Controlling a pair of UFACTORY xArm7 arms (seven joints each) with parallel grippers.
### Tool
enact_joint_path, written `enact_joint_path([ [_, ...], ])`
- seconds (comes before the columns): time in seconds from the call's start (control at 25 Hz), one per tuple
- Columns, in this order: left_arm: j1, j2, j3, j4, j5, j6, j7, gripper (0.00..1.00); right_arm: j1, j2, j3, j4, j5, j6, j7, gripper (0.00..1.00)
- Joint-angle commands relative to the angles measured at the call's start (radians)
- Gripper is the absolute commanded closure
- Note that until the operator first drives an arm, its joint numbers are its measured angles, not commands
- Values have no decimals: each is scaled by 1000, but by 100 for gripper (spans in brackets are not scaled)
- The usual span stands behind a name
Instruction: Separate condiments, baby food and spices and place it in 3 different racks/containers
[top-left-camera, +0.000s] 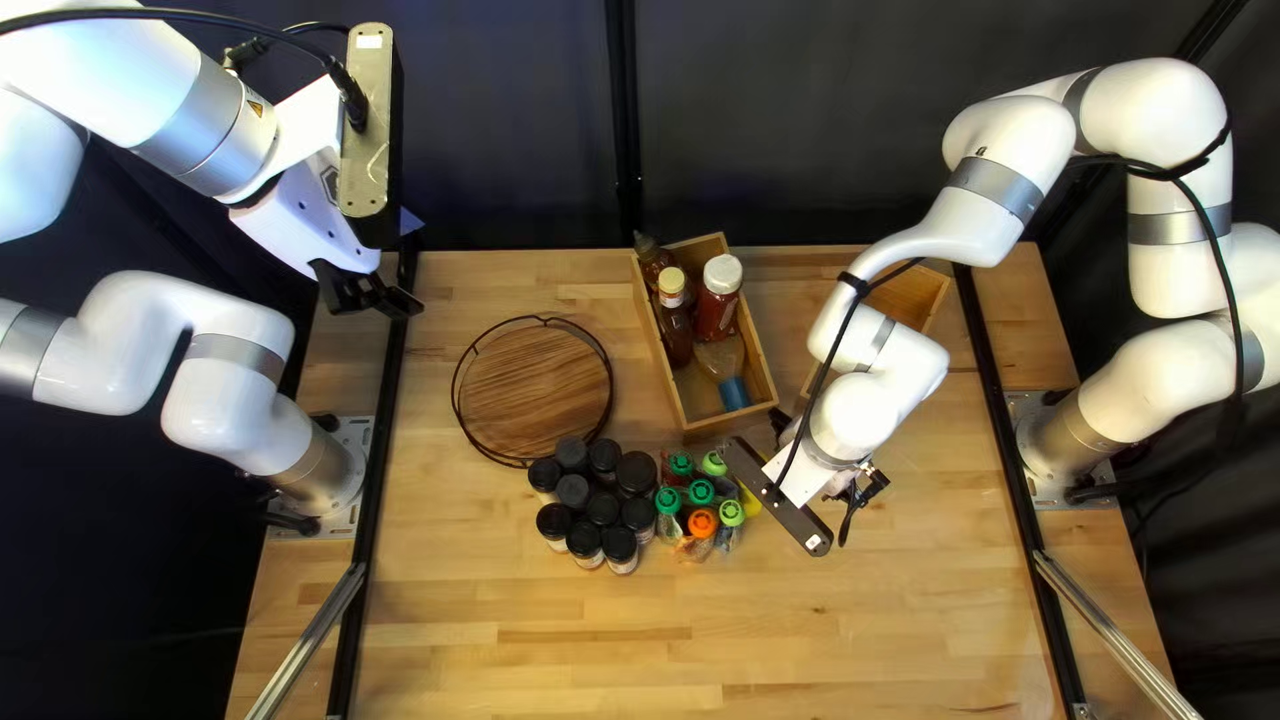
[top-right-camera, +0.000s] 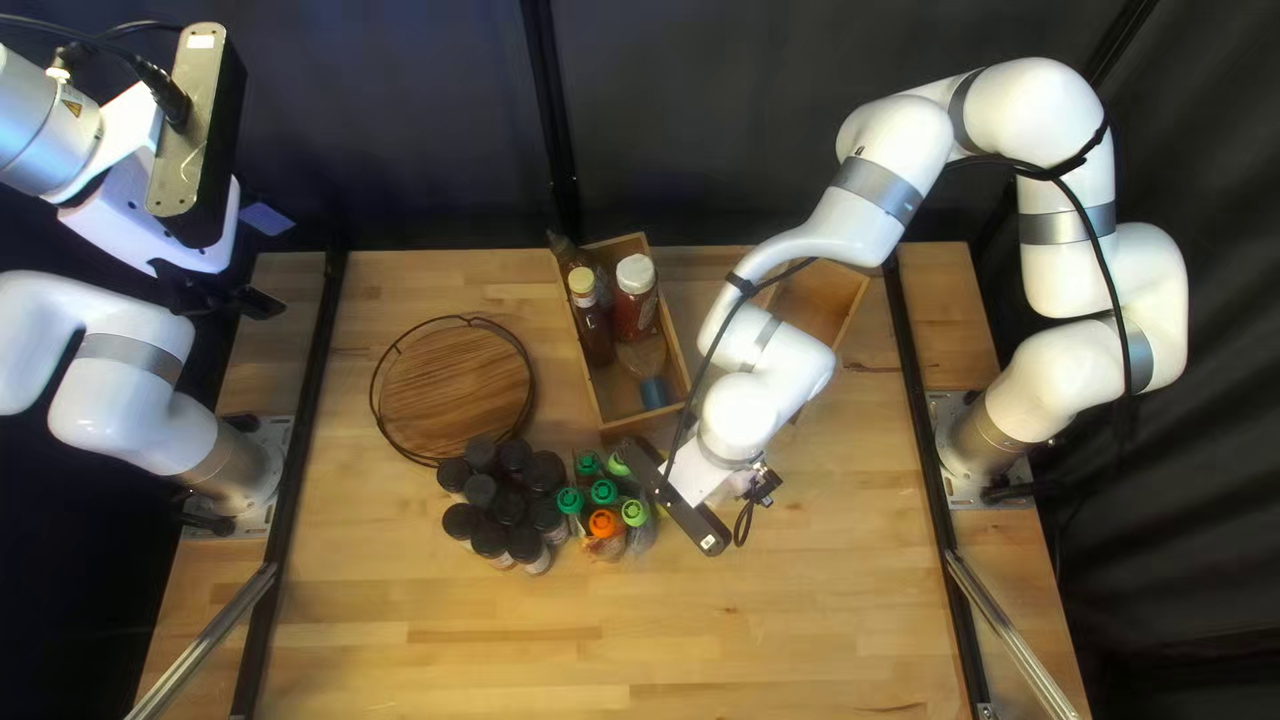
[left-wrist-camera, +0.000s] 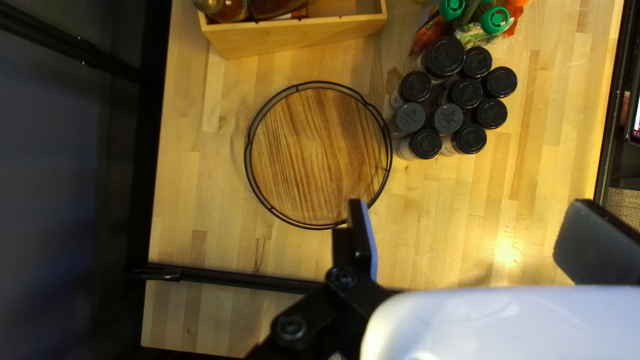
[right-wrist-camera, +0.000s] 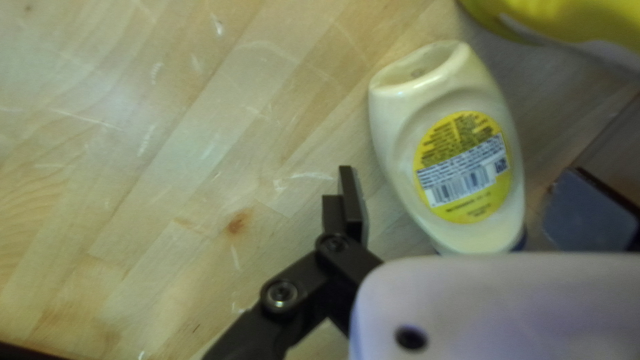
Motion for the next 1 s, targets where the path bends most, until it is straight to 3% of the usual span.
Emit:
enact_joint_path([
  [0.04, 0, 0, 0, 0, 0, 0, 0, 0, 5, -5, -17, 4, -10, -8, -2, 0],
  [0.64, 0, 0, 0, 0, 0, 0, 0, 0, 32, -27, -60, 33, -15, -12, -20, 1],
  [0.68, 0, 0, 0, 0, 0, 0, 0, 0, 32, -26, -60, 32, -15, -12, -19, 43],
  [0.72, 0, 0, 0, 0, 0, 0, 0, 0, 31, -26, -59, 30, -15, -12, -17, 94],
  [0.76, 0, 0, 0, 0, 0, 0, 0, 0, 28, -24, -56, 27, -17, -13, -14, 99],
  [1.0, 0, 0, 0, 0, 0, 0, 0, 0, -12, -2, 7, 4, 7, 1, -5, 100],
])
